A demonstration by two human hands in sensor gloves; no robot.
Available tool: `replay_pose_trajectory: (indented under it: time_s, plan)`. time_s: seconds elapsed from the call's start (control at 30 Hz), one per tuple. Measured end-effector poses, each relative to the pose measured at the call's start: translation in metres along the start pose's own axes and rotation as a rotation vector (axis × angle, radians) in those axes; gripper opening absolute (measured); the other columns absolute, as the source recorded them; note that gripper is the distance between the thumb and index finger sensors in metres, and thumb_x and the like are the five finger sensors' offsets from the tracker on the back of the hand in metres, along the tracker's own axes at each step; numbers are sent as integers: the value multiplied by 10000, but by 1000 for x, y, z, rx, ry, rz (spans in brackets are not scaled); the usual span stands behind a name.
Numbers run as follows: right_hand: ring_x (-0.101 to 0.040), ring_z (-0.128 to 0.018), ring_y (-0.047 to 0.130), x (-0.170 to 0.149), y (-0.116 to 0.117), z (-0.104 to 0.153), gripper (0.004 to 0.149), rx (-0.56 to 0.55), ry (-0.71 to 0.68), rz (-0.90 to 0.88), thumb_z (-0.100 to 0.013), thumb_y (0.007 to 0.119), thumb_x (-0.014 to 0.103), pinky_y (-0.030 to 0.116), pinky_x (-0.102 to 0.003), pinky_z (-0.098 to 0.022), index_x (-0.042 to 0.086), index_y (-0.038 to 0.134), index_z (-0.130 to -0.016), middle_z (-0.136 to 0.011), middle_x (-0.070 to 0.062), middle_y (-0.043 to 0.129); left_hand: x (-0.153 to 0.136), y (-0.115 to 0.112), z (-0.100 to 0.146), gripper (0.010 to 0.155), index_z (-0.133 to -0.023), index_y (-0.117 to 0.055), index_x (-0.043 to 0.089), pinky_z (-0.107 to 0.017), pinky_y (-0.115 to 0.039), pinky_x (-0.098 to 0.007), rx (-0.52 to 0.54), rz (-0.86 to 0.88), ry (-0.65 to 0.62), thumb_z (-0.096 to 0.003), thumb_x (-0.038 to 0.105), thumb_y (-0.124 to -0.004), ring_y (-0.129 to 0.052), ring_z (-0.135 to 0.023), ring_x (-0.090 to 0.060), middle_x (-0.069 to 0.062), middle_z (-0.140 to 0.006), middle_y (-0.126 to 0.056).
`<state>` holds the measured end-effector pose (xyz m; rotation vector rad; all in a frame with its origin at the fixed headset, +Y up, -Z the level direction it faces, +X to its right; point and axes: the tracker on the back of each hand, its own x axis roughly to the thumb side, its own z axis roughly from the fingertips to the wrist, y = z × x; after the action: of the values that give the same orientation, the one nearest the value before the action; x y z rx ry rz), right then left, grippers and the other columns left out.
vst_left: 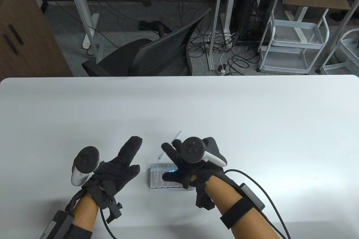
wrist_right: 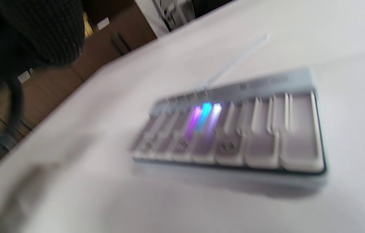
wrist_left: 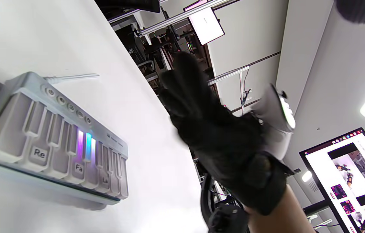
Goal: Press Re-Fa-La on toy piano
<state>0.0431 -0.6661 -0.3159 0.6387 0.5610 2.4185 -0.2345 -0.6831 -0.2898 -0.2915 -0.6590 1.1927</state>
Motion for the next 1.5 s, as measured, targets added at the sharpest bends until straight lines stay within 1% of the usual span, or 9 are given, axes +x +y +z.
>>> replay_pose_trajectory:
  time_s: [0.03,0.07,0.1,0.2,0.37,0.47,0.57,0.77,1.5]
  plan:
    - [-468,-1088,231,0,-8,9,937,-31,-16,-46,-445,884,622,211,-701,-690,373,236,-1075,-1141,-70,168,0,0,0,909,-1140,-187,356,-635,-89,-707,3,1,-2,-485,795,-640,16,-1104,-398,-37,-1177,-33]
    - [-468,-1089,226,0,-12,13,938,-49,-25,-67,-447,876,630,209,-700,-690,374,228,-1074,-1142,-70,160,0,0,0,913,-1140,-184,354,-635,-88,-707,3,2,-4,-484,796,-640,17,-1103,-398,-37,-1177,-32]
    - [-470,-1088,224,-1,-19,21,940,-97,-49,-120,-447,873,634,211,-698,-690,371,225,-1075,-1141,-73,155,0,0,0,912,-1139,-182,357,-635,-88,-707,4,2,-6,-484,796,-640,18,-1103,-398,-35,-1177,-30]
    - [-470,-1087,201,-6,-29,39,943,-177,-93,-223,-453,853,653,204,-693,-689,365,203,-1073,-1139,-75,133,0,0,0,914,-1138,-176,359,-634,-87,-707,6,8,-12,-483,797,-640,19,-1103,-398,-34,-1175,-26]
    - [-461,-1089,163,-18,-32,57,954,-224,-134,-335,-455,832,678,187,-689,-687,357,178,-1071,-1136,-72,107,1,0,0,916,-1137,-172,359,-633,-85,-707,6,9,-19,-483,801,-637,24,-1102,-397,-32,-1174,-20]
    - [-462,-1083,132,-26,-28,63,962,-222,-134,-376,-456,805,704,169,-688,-684,354,148,-1066,-1130,-67,76,0,0,0,919,-1136,-168,360,-632,-83,-707,9,18,-18,-481,803,-637,27,-1101,-397,-30,-1173,-16]
    - [-460,-1080,91,-33,-25,65,973,-225,-137,-401,-453,787,727,148,-689,-679,353,128,-1063,-1126,-65,52,0,-1,0,921,-1136,-167,360,-632,-82,-707,8,18,-16,-480,805,-635,28,-1100,-398,-31,-1172,-14]
    - [-454,-1076,74,-41,-21,63,975,-217,-124,-411,-452,779,737,133,-688,-674,358,116,-1057,-1121,-62,35,-1,-2,0,924,-1136,-166,360,-631,-82,-709,0,18,-7,-478,811,-633,31,-1100,-398,-31,-1172,-11]
    - [-453,-1076,75,-44,-16,64,974,-198,-105,-379,-454,778,734,130,-690,-671,356,115,-1058,-1120,-66,36,-1,-3,-1,922,-1137,-167,360,-631,-83,-709,-5,21,-3,-479,810,-631,30,-1100,-397,-32,-1172,-12]
